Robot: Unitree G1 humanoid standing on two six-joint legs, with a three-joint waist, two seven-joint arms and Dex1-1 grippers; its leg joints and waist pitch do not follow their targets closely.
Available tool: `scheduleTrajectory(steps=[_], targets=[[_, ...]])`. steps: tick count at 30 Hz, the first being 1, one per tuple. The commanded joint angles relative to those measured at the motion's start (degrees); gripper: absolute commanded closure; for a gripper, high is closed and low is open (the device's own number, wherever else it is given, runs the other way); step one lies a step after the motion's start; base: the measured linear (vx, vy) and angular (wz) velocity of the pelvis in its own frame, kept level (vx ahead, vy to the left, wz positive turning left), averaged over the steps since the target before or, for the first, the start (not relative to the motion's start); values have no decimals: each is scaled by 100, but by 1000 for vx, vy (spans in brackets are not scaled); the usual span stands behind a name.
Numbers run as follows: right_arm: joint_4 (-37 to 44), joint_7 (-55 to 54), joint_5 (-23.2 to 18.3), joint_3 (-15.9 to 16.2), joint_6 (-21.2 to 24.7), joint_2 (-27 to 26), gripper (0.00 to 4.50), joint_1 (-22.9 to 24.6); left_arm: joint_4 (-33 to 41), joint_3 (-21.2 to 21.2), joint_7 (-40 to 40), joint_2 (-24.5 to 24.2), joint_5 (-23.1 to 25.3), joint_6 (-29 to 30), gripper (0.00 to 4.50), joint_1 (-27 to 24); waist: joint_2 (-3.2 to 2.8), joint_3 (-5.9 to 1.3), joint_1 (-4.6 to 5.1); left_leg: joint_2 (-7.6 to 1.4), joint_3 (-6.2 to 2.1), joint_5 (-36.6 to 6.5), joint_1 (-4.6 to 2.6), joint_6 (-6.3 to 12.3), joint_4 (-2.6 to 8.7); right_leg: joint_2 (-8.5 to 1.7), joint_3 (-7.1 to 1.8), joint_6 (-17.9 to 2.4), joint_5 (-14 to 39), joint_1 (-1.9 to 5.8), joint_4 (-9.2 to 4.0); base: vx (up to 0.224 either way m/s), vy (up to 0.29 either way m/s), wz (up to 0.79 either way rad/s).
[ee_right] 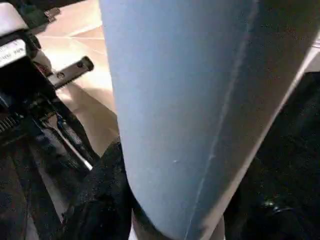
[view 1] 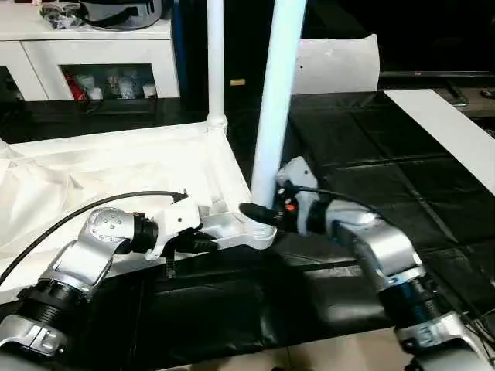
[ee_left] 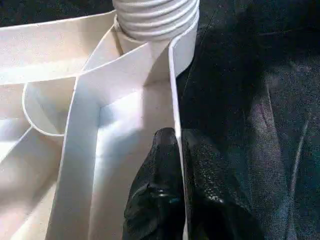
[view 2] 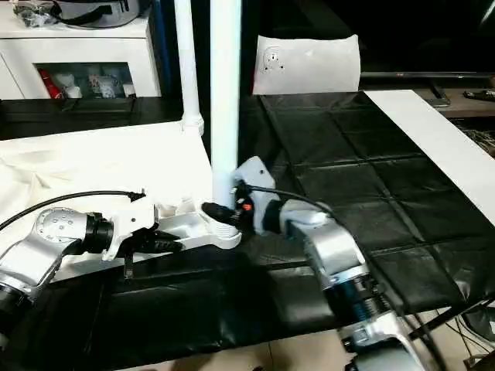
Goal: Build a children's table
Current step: Insert table leg to table base
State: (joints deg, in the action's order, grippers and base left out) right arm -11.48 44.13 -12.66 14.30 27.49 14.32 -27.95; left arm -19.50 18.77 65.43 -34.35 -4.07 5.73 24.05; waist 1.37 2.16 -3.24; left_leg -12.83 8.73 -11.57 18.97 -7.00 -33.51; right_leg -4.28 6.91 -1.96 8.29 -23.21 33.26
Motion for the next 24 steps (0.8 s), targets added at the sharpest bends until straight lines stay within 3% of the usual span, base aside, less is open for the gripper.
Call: scheduleTrajectory(steps=[1, 9, 11, 12, 15, 17, 24], targets=[[-169, 54, 143, 142, 240, 89, 261, -9, -32, 124, 222, -27, 114, -126, 450, -6, -54, -308, 2, -10, 67, -1175, 43, 66, 406, -342, -315, -444, 2372, 320, -409, 0, 0, 0], [-312, 172, 156, 184, 256, 122, 261, -86, -51, 174, 324, -34, 148, -190, 450, 35, -67, -317, -11, -18, 67, -1138, 41, 49, 404, -342, -320, -532, 2178, 323, -383, 0, 0, 0], [-536, 166, 95, 126, 234, -19, 261, -162, 3, 226, 444, -40, 143, -208, 450, 50, -75, -309, -1, -19, 64, -1222, 34, 37, 407, -348, -314, -556, 2275, 314, -392, 0, 0, 0], [-618, 172, 69, 102, 230, -59, 261, -190, 13, 245, 474, -39, 149, -215, 450, 55, -112, -305, -9, -16, 58, -1275, 26, 17, 408, -353, -311, -548, 2352, 315, -406, 0, 0, 0], [-998, 176, 54, 46, 159, -155, 261, -313, 25, 298, 524, -17, 175, -229, 450, 90, -98, -305, 4, -17, 56, -1348, 25, 12, 409, -349, -307, -569, 2370, 312, -412, 0, 0, 0], [-1217, 167, 5, -62, 133, -181, 261, -332, -39, 297, 483, 12, 222, -275, 450, 137, -123, -313, -5, -28, 52, -1318, 14, -3, 411, -350, -314, -611, 2232, 316, -400, 0, 0, 0], [-1219, 149, -182, -417, 24, -146, 261, 110, -175, 198, 278, 38, 302, -310, 450, 172, -134, -314, -42, -24, 57, -1425, -2, -8, 410, -354, -309, -614, 2255, 322, -415, 0, 0, 0]])
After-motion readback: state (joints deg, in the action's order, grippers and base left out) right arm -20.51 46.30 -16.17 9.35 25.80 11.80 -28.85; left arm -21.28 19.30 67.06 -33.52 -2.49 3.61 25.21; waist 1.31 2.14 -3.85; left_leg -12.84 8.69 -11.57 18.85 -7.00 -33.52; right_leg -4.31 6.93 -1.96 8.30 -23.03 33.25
